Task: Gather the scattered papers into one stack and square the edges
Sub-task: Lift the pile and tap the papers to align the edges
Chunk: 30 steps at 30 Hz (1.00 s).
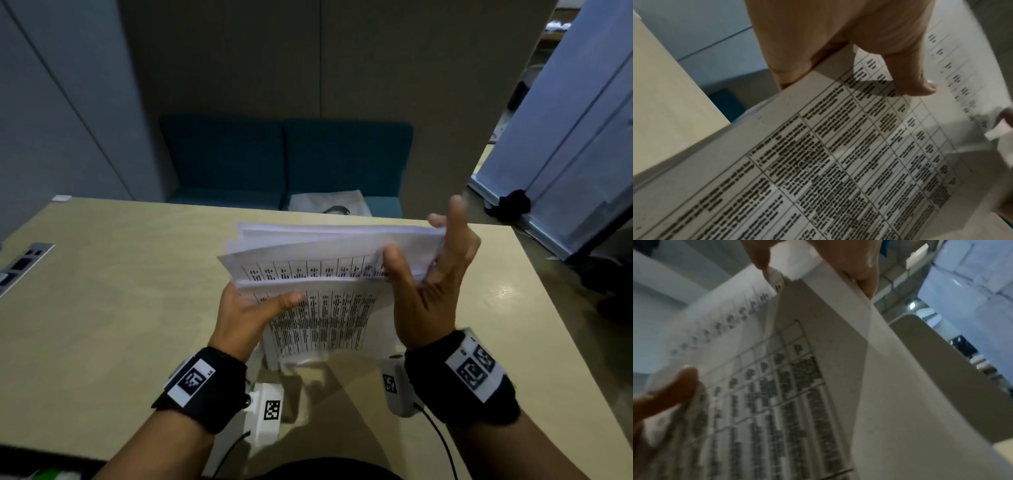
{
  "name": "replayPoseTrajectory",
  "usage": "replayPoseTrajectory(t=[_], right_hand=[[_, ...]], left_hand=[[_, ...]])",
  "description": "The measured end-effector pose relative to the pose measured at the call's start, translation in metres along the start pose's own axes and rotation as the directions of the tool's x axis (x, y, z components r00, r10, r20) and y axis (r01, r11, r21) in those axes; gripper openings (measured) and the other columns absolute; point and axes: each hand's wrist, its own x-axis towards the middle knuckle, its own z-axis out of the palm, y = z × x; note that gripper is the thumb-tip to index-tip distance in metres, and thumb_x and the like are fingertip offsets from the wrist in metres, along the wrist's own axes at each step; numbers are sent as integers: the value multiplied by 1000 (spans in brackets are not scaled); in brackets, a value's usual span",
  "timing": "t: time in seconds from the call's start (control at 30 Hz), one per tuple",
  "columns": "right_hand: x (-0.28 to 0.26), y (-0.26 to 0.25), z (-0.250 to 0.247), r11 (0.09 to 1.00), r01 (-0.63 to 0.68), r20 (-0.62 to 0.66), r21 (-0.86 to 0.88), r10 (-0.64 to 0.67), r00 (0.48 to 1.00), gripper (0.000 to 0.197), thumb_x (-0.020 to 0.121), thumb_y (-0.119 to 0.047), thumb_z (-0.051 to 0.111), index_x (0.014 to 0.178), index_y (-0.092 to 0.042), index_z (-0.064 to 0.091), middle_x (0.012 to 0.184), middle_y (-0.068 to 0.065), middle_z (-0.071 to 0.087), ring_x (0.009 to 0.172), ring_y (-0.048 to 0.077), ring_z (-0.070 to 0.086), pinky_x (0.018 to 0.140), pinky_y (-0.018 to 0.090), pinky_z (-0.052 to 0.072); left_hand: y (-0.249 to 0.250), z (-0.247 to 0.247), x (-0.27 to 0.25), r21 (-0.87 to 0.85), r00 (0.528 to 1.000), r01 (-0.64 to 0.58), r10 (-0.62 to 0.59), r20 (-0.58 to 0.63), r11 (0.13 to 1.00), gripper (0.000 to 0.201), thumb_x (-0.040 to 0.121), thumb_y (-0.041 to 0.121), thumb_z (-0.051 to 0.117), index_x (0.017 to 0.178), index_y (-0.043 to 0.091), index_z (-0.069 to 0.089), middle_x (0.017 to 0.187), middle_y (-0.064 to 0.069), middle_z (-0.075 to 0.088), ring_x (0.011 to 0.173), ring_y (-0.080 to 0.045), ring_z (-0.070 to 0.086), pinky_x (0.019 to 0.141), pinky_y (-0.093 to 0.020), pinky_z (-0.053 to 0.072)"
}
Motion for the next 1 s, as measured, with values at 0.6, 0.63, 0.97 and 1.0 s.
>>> replayPoseTrajectory(t=[0.6, 0.63, 0.97, 1.0], right_hand=[[-2, 15, -6, 930, 309, 37, -200, -308, 951, 29, 85, -27, 68, 114, -26, 60, 138, 15, 26, 140, 19, 22, 106, 46, 38], [-2, 14, -6, 931, 313, 38, -186, -312, 949, 33, 84, -26, 70, 115, -25, 58, 137, 16, 26, 139, 23, 24, 104, 44, 40], [-9, 16, -5, 971, 206, -42, -122, -213, 976, 52, 84, -29, 65, 126, -13, 40, 132, 14, 31, 132, 22, 33, 103, 27, 39], [-8, 17, -6, 988, 151, -62, -38, -153, 986, 61, 82, -32, 68, 129, -11, 35, 131, 11, 32, 130, 20, 37, 100, 31, 44]], left_hand=[[-1, -1, 1, -18, 999, -9, 10, 48, 1000, 52, 52, 33, 92, 100, 27, 74, 103, -7, 77, 99, -22, 73, 79, -27, 57], [-1, -2, 0, -11, 999, -6, 7, 44, 1000, 56, 50, 33, 93, 102, 23, 73, 103, -7, 77, 99, -22, 73, 79, -27, 58], [-5, -2, -1, 34, 999, 25, -26, 35, 999, 49, 64, 10, 88, 109, 9, 68, 100, -5, 77, 95, -17, 74, 81, -28, 59], [-5, -1, -1, 44, 999, 36, -37, 19, 998, 39, 68, 7, 83, 104, 5, 68, 93, -4, 78, 89, -15, 75, 81, -28, 59]])
